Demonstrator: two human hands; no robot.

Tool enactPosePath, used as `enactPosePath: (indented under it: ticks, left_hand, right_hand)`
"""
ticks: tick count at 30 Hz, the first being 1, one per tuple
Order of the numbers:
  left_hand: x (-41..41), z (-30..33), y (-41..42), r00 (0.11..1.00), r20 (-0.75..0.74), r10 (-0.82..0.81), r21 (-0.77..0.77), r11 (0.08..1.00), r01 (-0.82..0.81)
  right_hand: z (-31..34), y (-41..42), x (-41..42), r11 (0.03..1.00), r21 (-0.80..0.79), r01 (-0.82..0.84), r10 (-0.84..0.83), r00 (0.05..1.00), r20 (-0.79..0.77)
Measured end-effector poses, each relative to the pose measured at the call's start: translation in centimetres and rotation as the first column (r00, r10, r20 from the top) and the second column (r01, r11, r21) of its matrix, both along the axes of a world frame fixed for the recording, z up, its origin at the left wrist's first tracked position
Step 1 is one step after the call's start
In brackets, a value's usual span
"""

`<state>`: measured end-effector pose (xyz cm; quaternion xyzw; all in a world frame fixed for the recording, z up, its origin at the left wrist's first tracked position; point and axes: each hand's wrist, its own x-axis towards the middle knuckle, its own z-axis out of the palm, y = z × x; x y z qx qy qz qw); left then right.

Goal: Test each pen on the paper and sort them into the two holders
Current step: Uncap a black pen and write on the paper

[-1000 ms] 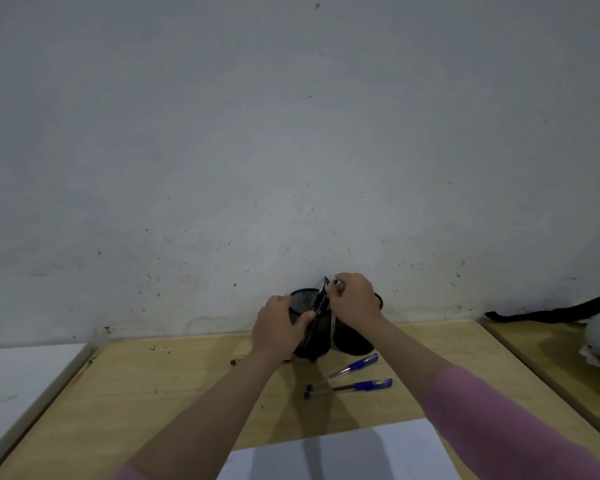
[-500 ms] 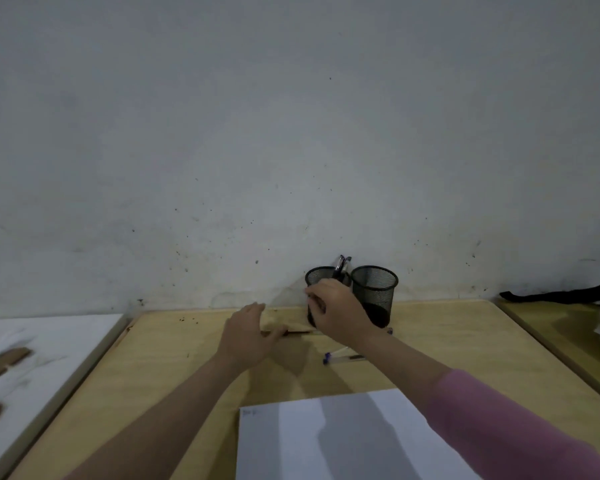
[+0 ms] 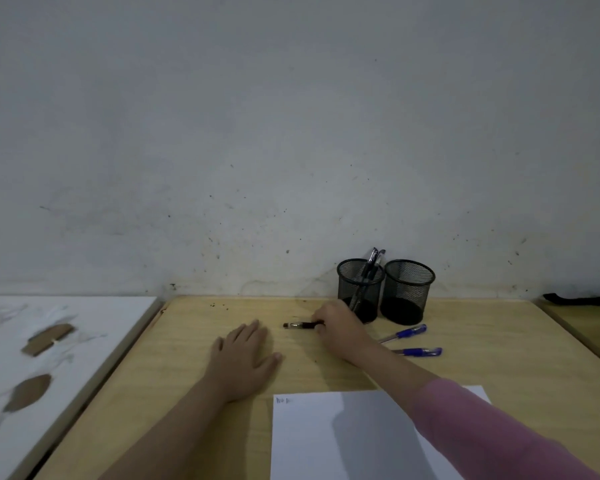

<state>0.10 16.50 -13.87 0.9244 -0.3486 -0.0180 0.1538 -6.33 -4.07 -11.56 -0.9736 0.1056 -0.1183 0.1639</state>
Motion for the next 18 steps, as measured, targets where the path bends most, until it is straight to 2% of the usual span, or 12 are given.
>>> enactPosePath:
  ticks: [7,11,15,18]
  left_hand:
    - [-0.1,0.0,0.2,1.0,-0.008,0.012,-0.072,0.997,-0.013]
    - [-1.0,0.6,0.5,0.994,0.107,-0.013,-0.197,0.98,0.034]
    - [-2.8,1.9,0.1,0.997,0.066,-0.041,-0.377,0.924,0.063]
    - [-3.8,3.0,-0.6,0.988,0.117,-0.1,-0.477,0.867,0.144]
  right_hand:
    - [0.6,0.9,-1.2,0.993,-0.108,-0.052,0.061,0.995,0.078]
    - [1.6,1.8,-2.9,0.985,-0.139,-0.1,0.12,0.982,0.146]
    - [2.6,2.5,-4.6,0.98,-0.149,-0.133,0.166,0.956,0.241]
    - [2.9,3.0,-5.4,0.976,-0.162,-0.144,0.187,0.936,0.298]
